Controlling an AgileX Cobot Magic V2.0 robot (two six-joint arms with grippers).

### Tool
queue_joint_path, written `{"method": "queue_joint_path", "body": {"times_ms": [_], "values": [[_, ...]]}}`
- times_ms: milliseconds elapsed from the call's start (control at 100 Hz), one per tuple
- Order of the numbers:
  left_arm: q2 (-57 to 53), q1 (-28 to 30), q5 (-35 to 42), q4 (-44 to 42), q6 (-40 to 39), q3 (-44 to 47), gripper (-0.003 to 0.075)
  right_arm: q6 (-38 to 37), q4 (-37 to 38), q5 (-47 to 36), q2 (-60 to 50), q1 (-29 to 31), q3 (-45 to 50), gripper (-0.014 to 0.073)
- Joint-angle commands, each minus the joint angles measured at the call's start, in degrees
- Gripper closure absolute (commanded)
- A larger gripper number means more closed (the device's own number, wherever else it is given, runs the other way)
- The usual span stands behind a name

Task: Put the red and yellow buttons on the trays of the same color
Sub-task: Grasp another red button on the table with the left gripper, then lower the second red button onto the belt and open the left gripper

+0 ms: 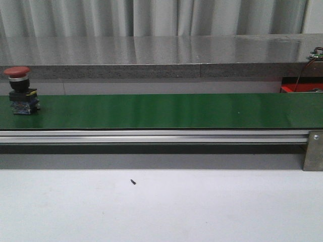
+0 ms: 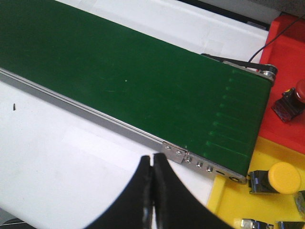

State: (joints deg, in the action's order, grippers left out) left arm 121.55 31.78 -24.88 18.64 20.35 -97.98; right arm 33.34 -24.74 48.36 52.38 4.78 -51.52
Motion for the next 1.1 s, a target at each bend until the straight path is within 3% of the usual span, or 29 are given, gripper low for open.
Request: {"method": "queue_joint_path", "body": {"times_ms": [0,1090], "values": [[-2.17,0.18,3.28,0.12,0.03,-2.86,0.0149,0.42,-0.90,-2.37,-0.28,-0.03,-1.46,0.0688],[5.63,-1.09,7.77,0.38,0.03,-3.68,0.0158,0.42,-0.90,-2.79,-0.28,-0.03,-1.46,0.0688]]}}
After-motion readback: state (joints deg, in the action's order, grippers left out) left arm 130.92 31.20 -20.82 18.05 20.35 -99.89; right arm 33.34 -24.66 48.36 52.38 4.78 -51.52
